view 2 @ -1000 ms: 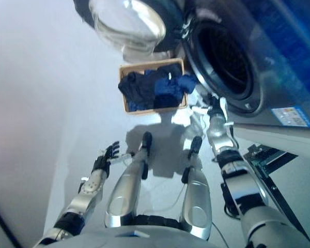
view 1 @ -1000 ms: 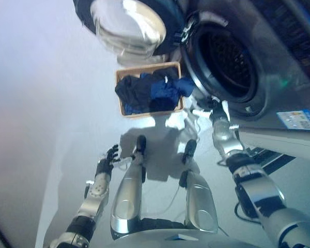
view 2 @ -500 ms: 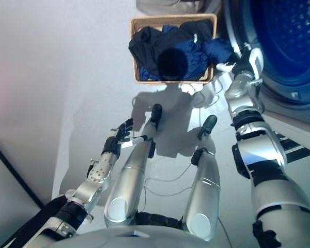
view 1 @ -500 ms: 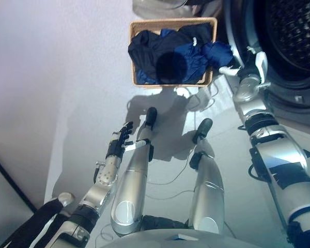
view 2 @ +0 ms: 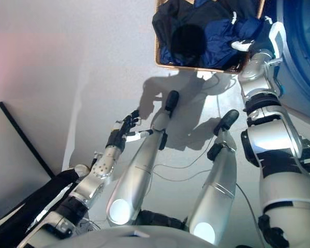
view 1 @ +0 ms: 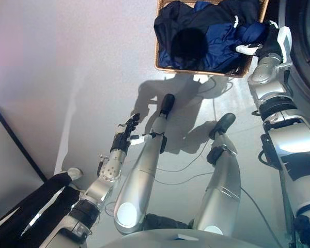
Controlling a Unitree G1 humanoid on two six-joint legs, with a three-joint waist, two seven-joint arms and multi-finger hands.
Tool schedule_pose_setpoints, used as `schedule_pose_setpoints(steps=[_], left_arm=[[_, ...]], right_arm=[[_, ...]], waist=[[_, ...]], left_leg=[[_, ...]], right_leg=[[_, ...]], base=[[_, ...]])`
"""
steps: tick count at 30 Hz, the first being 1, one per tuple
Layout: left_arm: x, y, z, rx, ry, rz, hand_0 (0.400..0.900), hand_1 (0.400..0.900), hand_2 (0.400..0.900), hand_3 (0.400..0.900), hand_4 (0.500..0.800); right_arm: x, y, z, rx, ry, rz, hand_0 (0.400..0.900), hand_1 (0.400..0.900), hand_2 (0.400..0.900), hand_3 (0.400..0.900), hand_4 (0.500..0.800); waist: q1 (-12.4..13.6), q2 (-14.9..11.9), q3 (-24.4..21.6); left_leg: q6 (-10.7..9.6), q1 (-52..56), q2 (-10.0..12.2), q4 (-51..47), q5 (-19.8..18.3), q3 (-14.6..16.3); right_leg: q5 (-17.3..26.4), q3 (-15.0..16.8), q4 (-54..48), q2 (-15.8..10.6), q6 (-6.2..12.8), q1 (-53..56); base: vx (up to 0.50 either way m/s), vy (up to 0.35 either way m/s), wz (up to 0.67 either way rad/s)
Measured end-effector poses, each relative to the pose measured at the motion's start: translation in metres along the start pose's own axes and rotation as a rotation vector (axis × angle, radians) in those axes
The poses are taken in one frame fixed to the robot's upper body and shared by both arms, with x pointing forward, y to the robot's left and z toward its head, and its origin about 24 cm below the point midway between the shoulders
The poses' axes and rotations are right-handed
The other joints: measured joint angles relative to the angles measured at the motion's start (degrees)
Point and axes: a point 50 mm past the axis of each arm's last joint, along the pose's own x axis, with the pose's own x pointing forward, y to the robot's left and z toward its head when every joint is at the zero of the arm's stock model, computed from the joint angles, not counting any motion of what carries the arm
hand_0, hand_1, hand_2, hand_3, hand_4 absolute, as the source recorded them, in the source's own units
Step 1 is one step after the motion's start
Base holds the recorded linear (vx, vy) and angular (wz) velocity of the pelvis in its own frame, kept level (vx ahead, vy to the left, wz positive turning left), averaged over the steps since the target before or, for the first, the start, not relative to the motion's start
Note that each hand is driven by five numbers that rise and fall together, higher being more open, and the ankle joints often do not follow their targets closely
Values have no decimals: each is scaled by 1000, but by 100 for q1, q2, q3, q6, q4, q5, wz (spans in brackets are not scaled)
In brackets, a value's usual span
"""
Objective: Put the clothes in the basket into the washing machine.
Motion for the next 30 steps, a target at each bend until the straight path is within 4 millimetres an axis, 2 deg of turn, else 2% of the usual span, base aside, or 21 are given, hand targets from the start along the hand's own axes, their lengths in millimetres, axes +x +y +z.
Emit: schedule_pose_setpoints(steps=[6,12,17,24,25,26,27,30], left_arm=[[0,-3,11,-6,-51,-15,900,900,900,900,800],[-1,-3,20,2,-100,-21,900,900,900,900,800],[1,-3,30,-1,-144,-18,900,900,900,900,800],[0,-5,30,5,-150,-32,900,900,900,900,800],[0,-5,31,5,-153,-33,900,900,900,900,800],[0,-5,32,5,-157,-33,900,900,900,900,800],[-1,-5,33,3,-161,-34,900,900,900,900,800],[-1,-6,33,1,-164,-35,900,900,900,900,800]], right_arm=[[7,-22,-3,-85,-24,-75,900,900,900,900,800],[11,-40,0,-326,-107,-181,900,900,900,900,800],[11,-43,3,-474,-158,-245,900,900,900,900,800],[10,-43,2,-545,-170,-262,900,900,900,900,800],[10,-43,2,-546,-169,-261,827,827,827,827,756],[10,-43,2,-545,-167,-259,494,494,494,494,556],[10,-43,2,-543,-166,-259,400,400,400,400,500],[12,-47,4,-528,-162,-275,400,400,400,400,500]], waist=[[43,71,2],[62,152,0],[68,155,-2],[88,156,-2],[88,156,-2],[88,156,-2],[93,156,-3],[93,157,-3]], left_leg=[[19,-341,-108,178,-5,13],[20,-770,-238,516,-77,44],[14,-1052,-321,776,-144,64],[4,-1160,-375,892,-160,124],[-2,-1161,-389,901,-156,122],[-6,-1161,-404,903,-153,119],[-8,-1161,-408,901,-152,118],[-12,-1162,-407,898,-153,122]], right_leg=[[-156,95,397,-131,8,-440],[-338,257,924,-284,9,-966],[-467,352,1305,-373,12,-1327],[-560,500,1599,-437,-34,-1561],[-581,511,1637,-453,-40,-1580],[-606,528,1669,-471,-41,-1603],[-612,537,1678,-476,-42,-1614],[-611,554,1664,-470,-42,-1616]], base=[[-14,12,9],[-11,31,11],[1,5,6],[1,7,6],[0,0,0],[0,0,0],[14,-8,-3],[0,0,0]])
